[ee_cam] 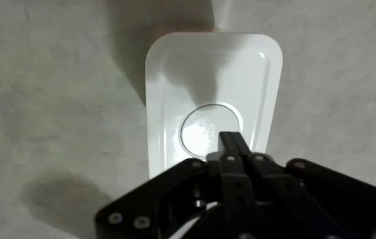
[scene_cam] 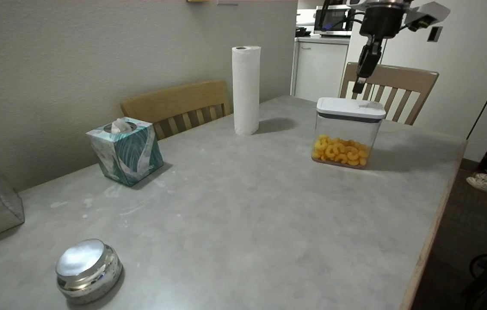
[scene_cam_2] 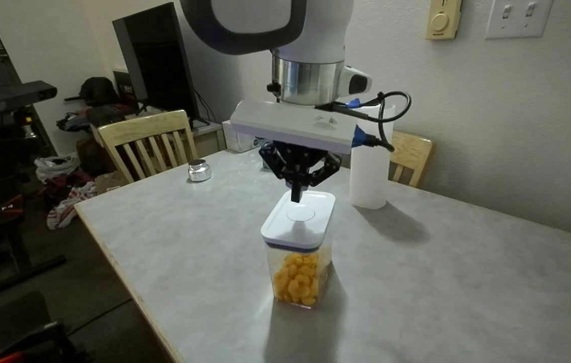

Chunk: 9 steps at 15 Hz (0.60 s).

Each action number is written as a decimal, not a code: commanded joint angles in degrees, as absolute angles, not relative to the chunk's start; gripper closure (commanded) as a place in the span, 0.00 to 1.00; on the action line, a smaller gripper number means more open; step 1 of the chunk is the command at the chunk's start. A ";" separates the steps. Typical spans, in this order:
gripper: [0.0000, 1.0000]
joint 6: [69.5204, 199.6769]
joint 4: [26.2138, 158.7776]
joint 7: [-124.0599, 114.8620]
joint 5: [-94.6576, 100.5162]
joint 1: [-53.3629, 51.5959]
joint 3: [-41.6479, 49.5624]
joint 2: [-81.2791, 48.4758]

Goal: Press down on the white lid, remove the lid from the food container

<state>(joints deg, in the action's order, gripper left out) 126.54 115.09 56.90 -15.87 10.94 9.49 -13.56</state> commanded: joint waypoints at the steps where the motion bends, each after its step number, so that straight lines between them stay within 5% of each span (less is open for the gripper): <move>1: 1.00 127.04 111.99 57.52 -16.38 13.06 7.67 -18.42; 9: 1.00 125.88 108.98 57.78 -17.05 15.28 5.19 -23.27</move>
<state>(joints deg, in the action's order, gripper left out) 125.94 110.81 56.89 -15.94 13.43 7.06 -20.12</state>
